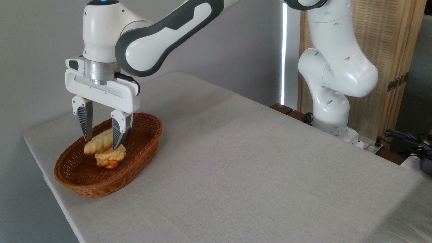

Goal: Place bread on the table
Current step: 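Close the gripper on the golden croissant inside the basket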

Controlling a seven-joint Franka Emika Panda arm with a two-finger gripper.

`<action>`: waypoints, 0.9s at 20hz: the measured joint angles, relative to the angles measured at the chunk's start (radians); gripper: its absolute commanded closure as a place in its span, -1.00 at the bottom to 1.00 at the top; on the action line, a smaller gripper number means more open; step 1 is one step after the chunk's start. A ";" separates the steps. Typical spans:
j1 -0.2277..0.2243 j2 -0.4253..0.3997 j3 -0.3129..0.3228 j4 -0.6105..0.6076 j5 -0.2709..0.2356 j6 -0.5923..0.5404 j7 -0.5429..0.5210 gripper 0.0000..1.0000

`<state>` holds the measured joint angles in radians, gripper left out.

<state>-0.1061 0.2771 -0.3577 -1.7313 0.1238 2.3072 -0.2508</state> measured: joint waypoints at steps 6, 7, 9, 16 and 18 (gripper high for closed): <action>-0.016 0.030 -0.004 0.000 0.140 -0.035 0.000 -1.00; -0.021 0.034 -0.004 0.000 0.151 -0.035 0.000 -1.00; -0.026 0.037 -0.004 0.001 0.158 -0.035 0.000 -1.00; -0.026 0.037 -0.004 0.003 0.180 -0.036 0.001 -0.69; -0.026 0.036 -0.001 0.008 0.184 -0.036 0.001 -0.72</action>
<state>-0.1317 0.3134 -0.3589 -1.7235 0.3080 2.2715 -0.2495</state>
